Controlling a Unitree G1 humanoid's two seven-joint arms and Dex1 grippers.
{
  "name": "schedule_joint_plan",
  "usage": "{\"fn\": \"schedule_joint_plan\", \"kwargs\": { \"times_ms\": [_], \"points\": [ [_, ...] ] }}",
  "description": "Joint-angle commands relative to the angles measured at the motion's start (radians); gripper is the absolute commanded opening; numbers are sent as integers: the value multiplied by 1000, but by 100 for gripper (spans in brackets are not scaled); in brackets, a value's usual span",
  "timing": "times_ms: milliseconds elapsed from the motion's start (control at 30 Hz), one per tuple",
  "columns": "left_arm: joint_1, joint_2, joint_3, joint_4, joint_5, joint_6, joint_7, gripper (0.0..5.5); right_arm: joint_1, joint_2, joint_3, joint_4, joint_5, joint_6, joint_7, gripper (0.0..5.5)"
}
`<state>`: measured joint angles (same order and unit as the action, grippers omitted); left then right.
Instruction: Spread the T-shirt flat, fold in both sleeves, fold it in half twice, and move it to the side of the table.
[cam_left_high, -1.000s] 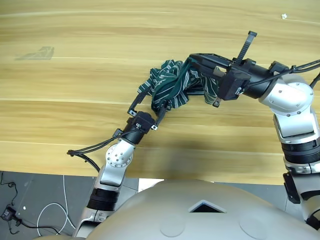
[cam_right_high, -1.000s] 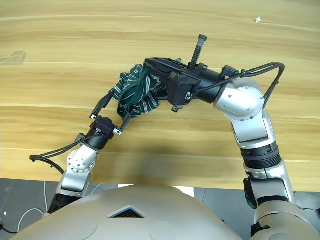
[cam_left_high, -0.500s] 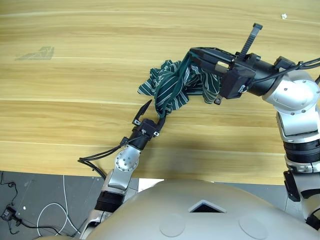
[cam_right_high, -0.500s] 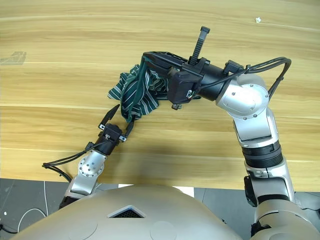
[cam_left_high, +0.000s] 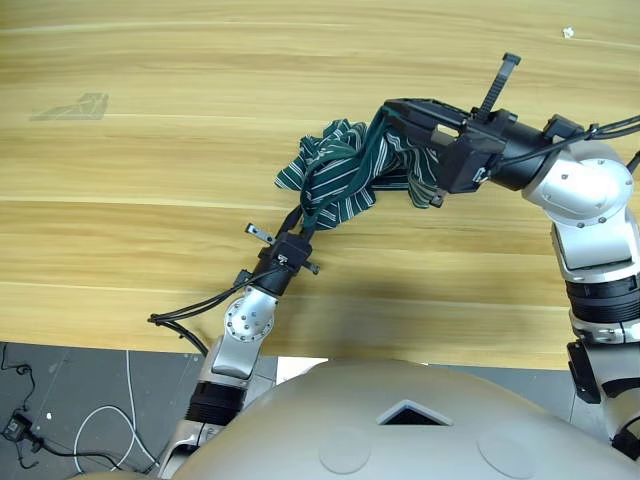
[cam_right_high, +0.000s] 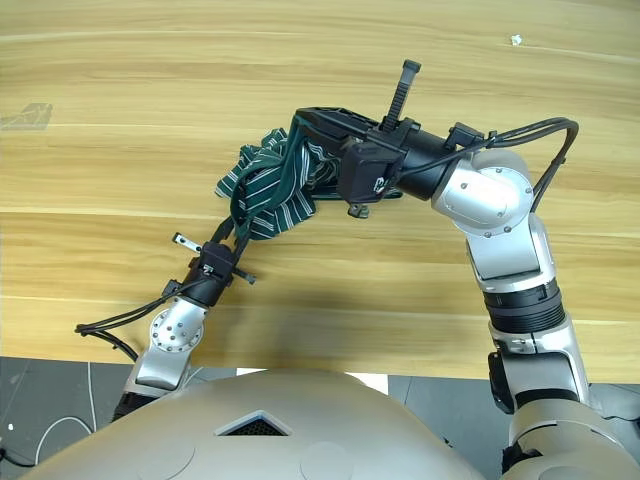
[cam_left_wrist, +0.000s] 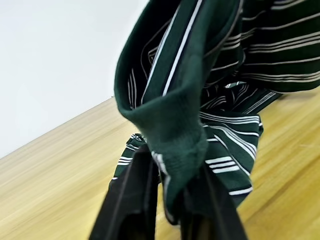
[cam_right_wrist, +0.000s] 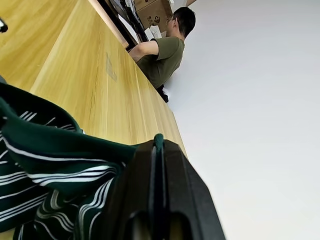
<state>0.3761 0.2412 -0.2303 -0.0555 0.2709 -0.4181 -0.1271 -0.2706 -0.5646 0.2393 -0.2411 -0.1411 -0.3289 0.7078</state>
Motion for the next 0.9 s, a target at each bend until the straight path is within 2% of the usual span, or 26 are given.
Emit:
{"fn": "schedule_joint_plan", "kwargs": {
  "times_ms": [33, 267, 433, 533, 600, 700, 800, 900],
  "points": [
    [-26, 33, 15, -16, 24, 15, -11, 1, 5, -11, 2, 11, -14, -12, 0, 0],
    [-57, 213, 146, -101, 60, 21, -70, 1, 63, -55, -60, 53, 5, -9, -11, 0],
    [-149, 455, 331, -225, 67, 54, -199, 1, 95, -131, -148, 67, 111, 33, 48, 0],
    [-344, 624, 374, -333, -20, 138, -388, 1, 59, -185, -189, 62, 214, 87, 127, 0],
    [-510, 740, 330, -329, -44, 165, -540, 1, 4, -221, -203, 72, 274, 127, 193, 0],
    [-745, 837, 210, -239, -22, 133, -732, 1, -122, -259, -192, 130, 319, 161, 294, 0],
    [-991, 836, 56, -37, 114, -18, -826, 1, -319, -252, -141, 304, 252, 129, 352, 0],
    [-1253, 777, -92, 232, 306, -198, -826, 1, -592, -221, -45, 664, 30, -35, 273, 0]
  ]
}}
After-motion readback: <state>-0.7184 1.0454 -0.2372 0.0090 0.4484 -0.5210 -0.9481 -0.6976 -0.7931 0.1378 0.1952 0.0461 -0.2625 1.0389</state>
